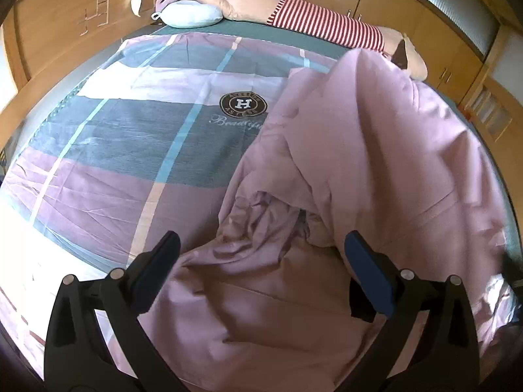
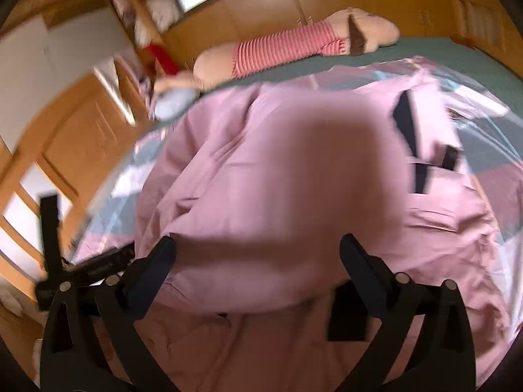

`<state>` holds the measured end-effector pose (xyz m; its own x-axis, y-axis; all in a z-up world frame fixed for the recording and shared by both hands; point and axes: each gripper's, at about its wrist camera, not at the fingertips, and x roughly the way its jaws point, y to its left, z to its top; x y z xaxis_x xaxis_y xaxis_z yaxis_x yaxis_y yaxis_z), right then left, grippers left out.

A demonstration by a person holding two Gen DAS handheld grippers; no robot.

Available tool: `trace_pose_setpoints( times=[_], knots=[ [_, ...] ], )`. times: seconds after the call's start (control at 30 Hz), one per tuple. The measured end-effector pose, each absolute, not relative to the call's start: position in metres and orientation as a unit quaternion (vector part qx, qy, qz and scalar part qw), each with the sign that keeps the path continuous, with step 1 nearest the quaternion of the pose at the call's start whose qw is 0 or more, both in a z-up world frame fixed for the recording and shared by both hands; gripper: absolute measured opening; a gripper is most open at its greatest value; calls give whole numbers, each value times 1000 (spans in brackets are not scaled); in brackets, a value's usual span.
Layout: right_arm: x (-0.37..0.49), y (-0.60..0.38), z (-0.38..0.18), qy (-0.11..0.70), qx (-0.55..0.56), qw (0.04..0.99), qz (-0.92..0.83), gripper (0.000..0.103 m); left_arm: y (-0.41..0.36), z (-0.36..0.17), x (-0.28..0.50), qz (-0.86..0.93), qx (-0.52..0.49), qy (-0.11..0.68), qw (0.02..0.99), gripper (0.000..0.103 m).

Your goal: Fold large clothes

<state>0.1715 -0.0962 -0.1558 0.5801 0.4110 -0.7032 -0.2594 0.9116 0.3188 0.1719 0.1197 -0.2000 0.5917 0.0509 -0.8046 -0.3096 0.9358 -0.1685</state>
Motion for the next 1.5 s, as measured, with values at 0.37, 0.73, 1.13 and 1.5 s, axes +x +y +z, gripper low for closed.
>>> trace_pose_setpoints(
  times=[0.37,0.73,1.13,1.5],
  knots=[
    [183,-42,-192,492,39,855,162,1,143,-183,166,95,-182,432,878,101],
    [159,-33,-130,410,38,899,150,0,142,-172,156,93,-172,424,884,101],
    [140,-25,-106,307,-75,947,59,100,138,-175,161,94,-167,434,880,101],
    [215,-9,-202,465,-83,877,91,57,138,-177,163,100,-163,437,879,101]
  ],
)
